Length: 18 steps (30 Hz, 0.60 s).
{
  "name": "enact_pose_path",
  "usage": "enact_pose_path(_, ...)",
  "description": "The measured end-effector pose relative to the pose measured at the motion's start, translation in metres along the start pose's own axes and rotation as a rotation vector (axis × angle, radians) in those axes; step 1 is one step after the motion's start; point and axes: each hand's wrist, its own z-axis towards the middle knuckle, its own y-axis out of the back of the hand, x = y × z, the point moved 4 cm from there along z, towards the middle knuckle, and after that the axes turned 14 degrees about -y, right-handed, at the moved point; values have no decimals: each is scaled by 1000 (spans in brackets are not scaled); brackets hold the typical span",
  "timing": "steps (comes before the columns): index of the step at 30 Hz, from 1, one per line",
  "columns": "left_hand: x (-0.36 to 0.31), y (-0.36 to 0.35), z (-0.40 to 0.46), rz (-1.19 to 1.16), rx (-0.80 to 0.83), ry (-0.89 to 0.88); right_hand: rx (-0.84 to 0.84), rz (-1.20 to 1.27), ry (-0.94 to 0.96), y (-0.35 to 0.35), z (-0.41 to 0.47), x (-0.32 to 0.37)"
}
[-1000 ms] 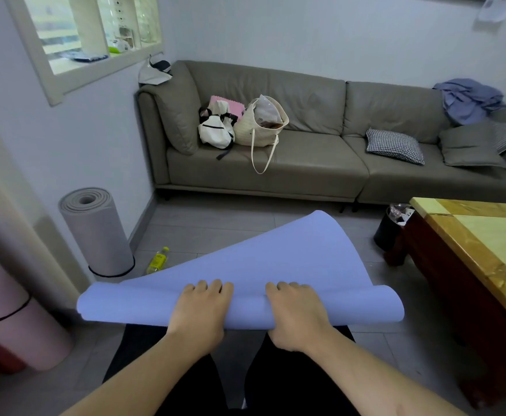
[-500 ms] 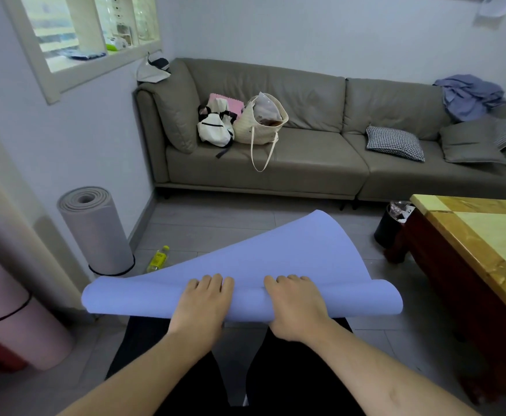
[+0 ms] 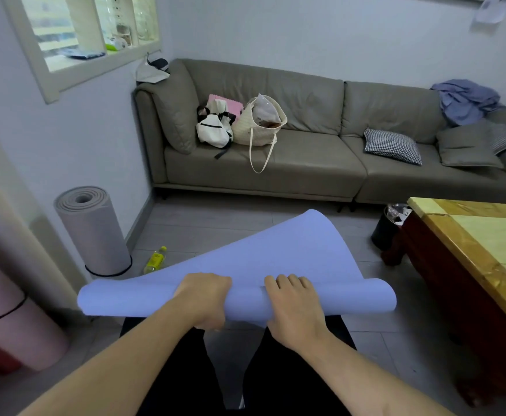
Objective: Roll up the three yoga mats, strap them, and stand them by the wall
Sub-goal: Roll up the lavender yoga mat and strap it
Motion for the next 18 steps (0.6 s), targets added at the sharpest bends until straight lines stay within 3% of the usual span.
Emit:
enact_pose_path(11, -15, -12, -17, 166, -205, 83, 185, 5, 55, 20, 19, 4)
enact_pose_path(15, -12, 2, -14, 126, -149, 30, 195, 22, 49, 23, 16, 2)
enact_pose_path(18, -10, 6, -16, 63, -104, 9, 83, 53, 82, 22, 3, 4)
